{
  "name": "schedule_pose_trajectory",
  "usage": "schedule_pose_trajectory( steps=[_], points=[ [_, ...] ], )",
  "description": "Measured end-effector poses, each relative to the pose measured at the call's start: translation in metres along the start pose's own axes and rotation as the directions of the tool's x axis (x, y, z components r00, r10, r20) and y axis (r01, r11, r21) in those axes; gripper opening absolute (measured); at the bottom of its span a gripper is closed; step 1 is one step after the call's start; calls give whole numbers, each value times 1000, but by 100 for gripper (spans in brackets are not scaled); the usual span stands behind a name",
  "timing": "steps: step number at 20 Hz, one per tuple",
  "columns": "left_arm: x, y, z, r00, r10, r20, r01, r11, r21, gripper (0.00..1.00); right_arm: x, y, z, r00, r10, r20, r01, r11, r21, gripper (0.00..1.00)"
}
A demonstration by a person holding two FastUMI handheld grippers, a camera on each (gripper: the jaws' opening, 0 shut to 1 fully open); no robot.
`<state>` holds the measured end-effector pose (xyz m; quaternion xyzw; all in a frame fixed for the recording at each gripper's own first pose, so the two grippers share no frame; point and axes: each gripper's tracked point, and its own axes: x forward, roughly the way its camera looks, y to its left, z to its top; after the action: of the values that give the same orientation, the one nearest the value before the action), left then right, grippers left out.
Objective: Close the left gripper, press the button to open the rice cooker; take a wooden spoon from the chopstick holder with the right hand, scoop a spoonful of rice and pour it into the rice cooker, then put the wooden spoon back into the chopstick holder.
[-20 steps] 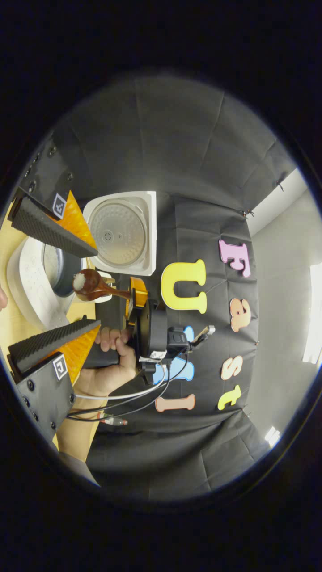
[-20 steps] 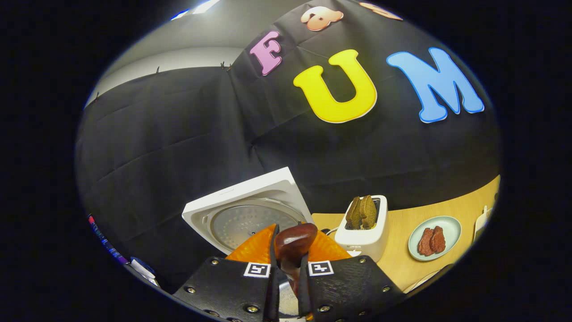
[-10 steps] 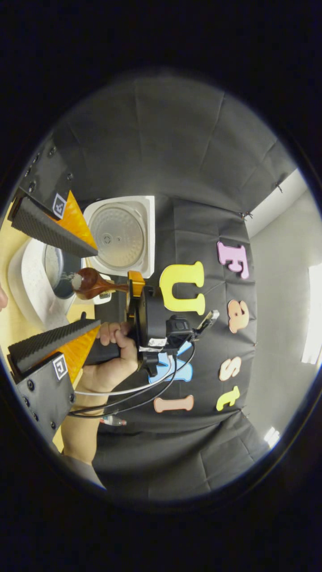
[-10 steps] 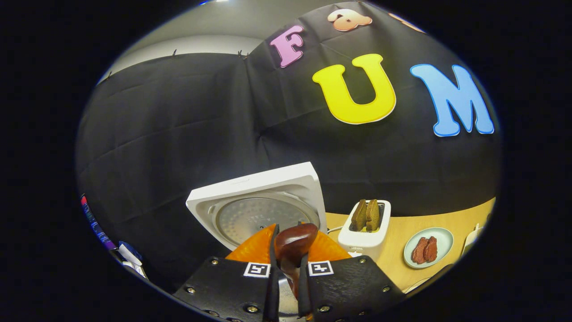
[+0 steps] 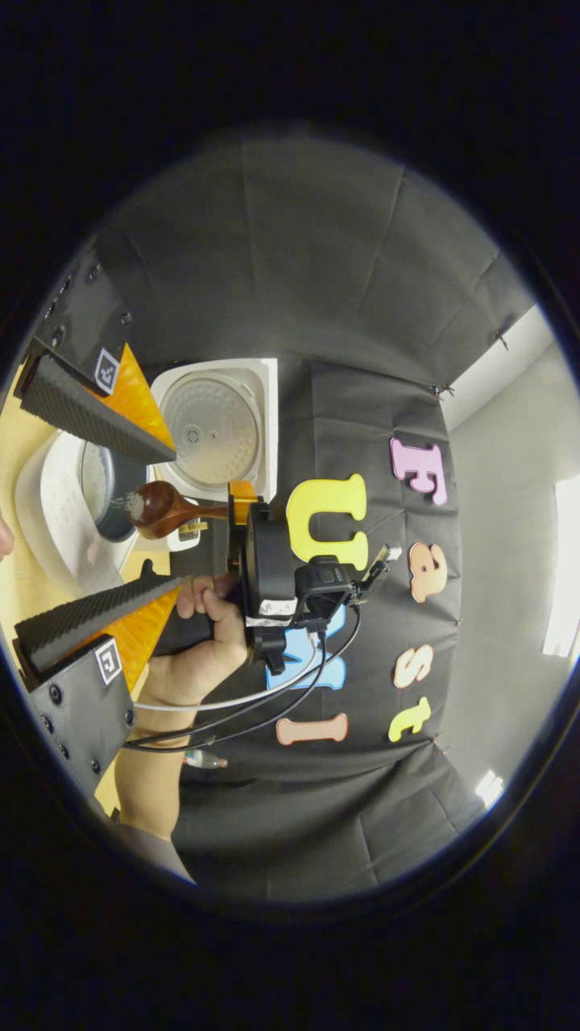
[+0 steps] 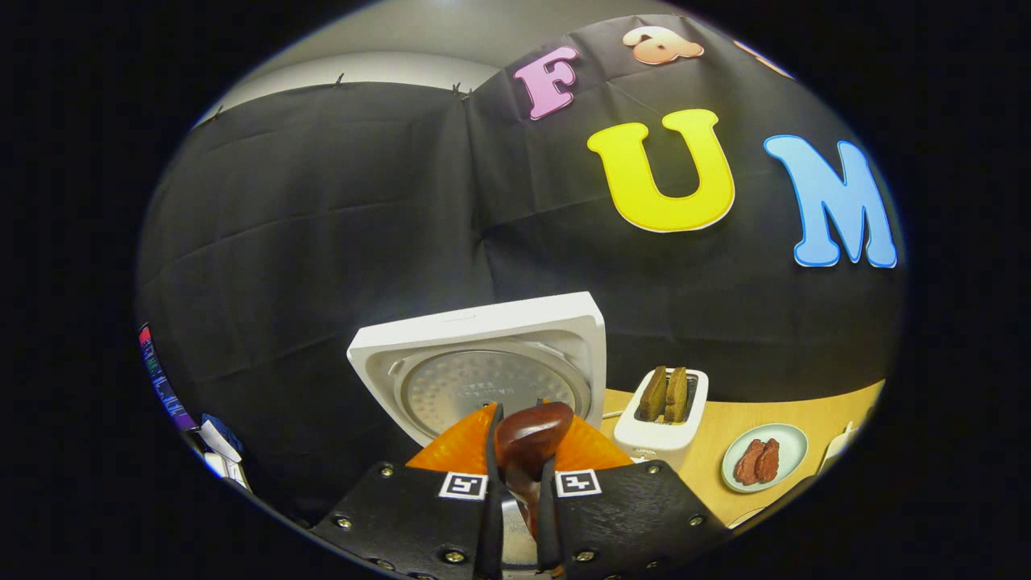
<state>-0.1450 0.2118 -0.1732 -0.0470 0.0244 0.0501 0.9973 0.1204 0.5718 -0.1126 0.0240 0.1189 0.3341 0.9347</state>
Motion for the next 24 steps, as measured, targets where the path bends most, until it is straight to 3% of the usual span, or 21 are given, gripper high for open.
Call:
schedule_pose_trajectory(
  steps=[15, 24],
  points=[
    [-14, 0, 1, 1000, 12, 1, -12, 1000, -5, 94, -1, 12, 1, 1000, 0, -28, -7, 970, -244, 17],
    [-22, 2, 5, 1000, 30, 4, -30, 1000, -5, 94, -10, 14, 5, 1000, 15, -10, -17, 967, -254, 17]
  ],
)
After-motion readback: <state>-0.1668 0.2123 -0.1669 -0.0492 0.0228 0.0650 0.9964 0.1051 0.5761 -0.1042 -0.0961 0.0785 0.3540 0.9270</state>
